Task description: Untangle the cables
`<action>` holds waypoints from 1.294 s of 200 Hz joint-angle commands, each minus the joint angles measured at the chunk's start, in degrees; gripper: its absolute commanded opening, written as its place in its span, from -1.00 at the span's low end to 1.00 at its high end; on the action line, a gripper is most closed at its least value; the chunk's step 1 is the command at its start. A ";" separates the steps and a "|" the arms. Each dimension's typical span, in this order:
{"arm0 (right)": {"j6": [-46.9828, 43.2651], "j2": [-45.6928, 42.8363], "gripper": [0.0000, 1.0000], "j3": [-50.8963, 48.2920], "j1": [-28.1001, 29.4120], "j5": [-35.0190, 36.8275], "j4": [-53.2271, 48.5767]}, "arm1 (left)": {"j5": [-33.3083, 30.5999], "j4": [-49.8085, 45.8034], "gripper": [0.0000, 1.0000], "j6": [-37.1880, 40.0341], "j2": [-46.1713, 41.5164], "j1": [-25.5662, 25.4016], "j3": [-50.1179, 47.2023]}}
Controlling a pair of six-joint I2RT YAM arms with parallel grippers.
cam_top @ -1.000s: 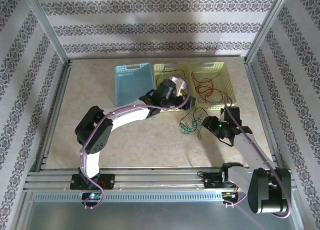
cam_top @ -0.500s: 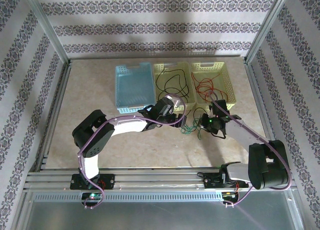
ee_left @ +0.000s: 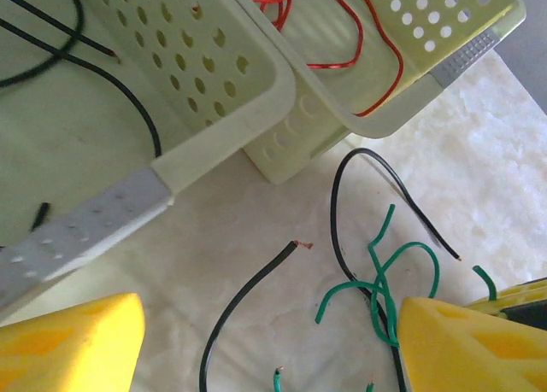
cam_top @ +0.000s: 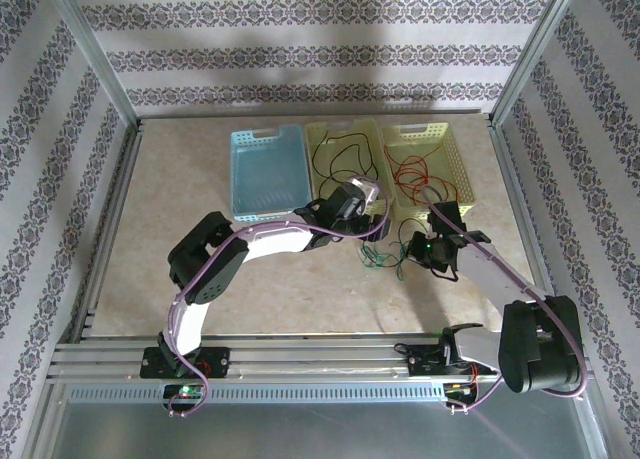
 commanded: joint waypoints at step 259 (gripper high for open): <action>-0.21 -7.44 -1.00 -2.09 -2.06 -2.50 0.00 | -9.19 6.42 -1.00 7.44 2.53 -5.96 1.03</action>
